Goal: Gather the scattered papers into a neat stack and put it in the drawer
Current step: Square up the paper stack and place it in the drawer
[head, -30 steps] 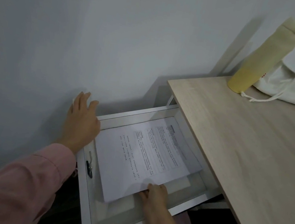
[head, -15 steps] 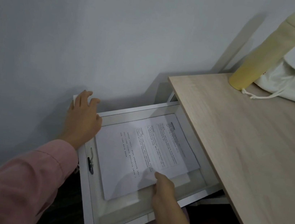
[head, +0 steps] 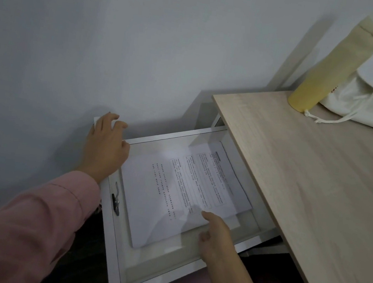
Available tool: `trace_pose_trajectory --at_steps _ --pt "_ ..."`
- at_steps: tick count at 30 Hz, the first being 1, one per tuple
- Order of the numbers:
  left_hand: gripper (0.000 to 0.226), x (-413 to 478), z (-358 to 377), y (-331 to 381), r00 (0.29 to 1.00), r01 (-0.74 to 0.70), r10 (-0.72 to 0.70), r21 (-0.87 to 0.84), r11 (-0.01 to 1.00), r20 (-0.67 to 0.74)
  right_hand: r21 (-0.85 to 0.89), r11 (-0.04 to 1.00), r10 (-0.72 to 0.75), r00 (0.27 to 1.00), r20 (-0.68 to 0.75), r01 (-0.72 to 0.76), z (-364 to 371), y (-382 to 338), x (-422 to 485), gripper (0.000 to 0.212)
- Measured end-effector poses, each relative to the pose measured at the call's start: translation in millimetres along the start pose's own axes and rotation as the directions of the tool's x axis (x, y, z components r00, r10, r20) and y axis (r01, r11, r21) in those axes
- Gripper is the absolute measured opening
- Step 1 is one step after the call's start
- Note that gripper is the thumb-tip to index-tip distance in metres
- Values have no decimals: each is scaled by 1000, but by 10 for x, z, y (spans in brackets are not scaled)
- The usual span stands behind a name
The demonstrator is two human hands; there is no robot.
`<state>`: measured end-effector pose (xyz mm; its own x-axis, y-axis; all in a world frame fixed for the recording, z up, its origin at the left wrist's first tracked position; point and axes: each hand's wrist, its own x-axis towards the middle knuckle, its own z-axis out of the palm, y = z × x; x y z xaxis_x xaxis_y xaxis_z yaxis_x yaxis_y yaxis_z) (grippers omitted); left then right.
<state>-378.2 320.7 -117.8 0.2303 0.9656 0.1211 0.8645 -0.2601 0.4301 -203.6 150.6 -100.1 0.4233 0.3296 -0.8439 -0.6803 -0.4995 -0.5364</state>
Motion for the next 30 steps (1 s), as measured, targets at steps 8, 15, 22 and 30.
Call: trace_pose_trajectory --at_steps 8,15,22,30 --pt "40 7 3 -4 1000 -7 6 -9 1000 -10 -682 -99 -483 564 670 725 361 734 134 61" --pt "39 -10 11 -21 1000 -18 18 7 1000 -12 -721 -426 -474 544 692 546 632 995 349 84" --pt "39 2 15 -27 999 13 -16 -69 998 -50 -716 -435 -488 525 697 546 623 1027 408 79" --pt "64 -528 -105 249 940 280 -341 -621 732 23 -664 -167 -495 520 696 729 441 636 66 59"
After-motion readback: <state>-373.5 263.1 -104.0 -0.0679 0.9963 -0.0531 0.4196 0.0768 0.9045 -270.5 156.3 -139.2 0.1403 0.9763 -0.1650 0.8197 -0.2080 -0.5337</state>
